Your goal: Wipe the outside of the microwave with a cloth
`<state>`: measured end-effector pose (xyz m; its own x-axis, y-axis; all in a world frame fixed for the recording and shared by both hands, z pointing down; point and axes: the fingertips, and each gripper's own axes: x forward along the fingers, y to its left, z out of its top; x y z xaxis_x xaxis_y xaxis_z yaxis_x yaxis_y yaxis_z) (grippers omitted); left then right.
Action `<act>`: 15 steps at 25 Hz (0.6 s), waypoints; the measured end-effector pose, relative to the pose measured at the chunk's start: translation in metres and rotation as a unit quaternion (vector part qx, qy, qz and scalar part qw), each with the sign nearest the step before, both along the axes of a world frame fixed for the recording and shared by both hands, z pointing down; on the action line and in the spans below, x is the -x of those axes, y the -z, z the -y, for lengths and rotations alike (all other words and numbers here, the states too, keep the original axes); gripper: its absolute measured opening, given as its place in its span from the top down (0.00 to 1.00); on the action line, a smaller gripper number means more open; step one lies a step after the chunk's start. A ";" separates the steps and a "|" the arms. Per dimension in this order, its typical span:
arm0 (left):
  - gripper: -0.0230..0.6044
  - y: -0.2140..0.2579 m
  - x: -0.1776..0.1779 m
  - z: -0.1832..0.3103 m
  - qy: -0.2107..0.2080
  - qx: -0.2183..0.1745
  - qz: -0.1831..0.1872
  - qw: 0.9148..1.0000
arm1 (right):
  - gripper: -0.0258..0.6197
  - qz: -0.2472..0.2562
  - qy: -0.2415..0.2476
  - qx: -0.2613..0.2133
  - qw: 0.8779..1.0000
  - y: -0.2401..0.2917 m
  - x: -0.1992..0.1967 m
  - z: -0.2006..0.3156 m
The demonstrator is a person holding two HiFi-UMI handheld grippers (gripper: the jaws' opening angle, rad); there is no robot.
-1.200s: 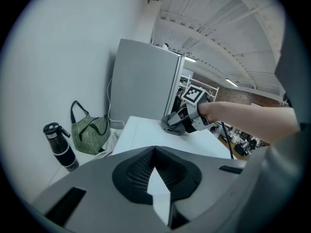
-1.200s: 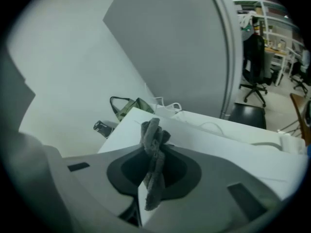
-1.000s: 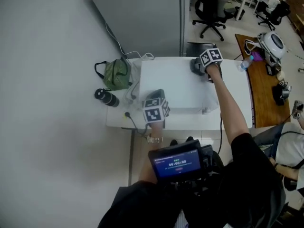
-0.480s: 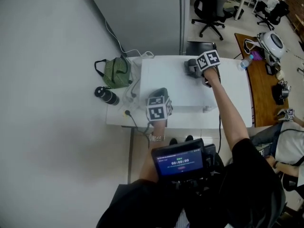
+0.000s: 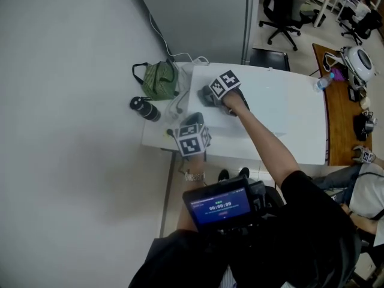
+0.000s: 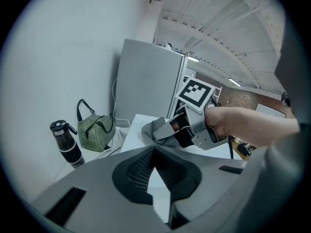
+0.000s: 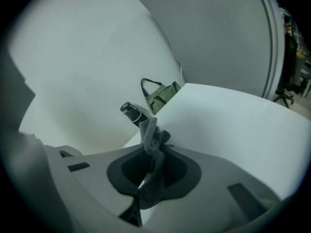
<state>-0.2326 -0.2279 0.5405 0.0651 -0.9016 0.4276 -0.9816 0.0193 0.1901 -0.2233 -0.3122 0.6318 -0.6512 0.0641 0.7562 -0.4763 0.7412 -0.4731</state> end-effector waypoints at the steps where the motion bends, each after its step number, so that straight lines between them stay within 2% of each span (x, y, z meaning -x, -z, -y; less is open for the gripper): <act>1: 0.97 -0.001 -0.001 0.001 -0.002 0.001 0.000 1.000 | 0.89 -0.005 -0.008 -0.005 1.000 0.000 -0.015 0.005; 5: 0.97 0.001 -0.026 0.014 -0.028 -0.003 -0.002 1.000 | 0.89 -0.038 -0.066 -0.033 0.997 -0.001 -0.112 0.033; 10: 0.97 0.004 -0.067 0.036 -0.077 -0.011 -0.008 0.997 | 0.89 -0.063 -0.171 -0.040 0.982 -0.002 -0.253 0.050; 12: 0.97 0.005 -0.079 0.041 -0.091 -0.014 -0.009 0.996 | 0.89 -0.066 -0.208 -0.040 0.975 -0.001 -0.293 0.050; 15: 0.97 0.008 -0.087 0.044 -0.104 -0.017 -0.008 0.994 | 0.89 -0.077 -0.240 -0.042 0.967 0.000 -0.325 0.051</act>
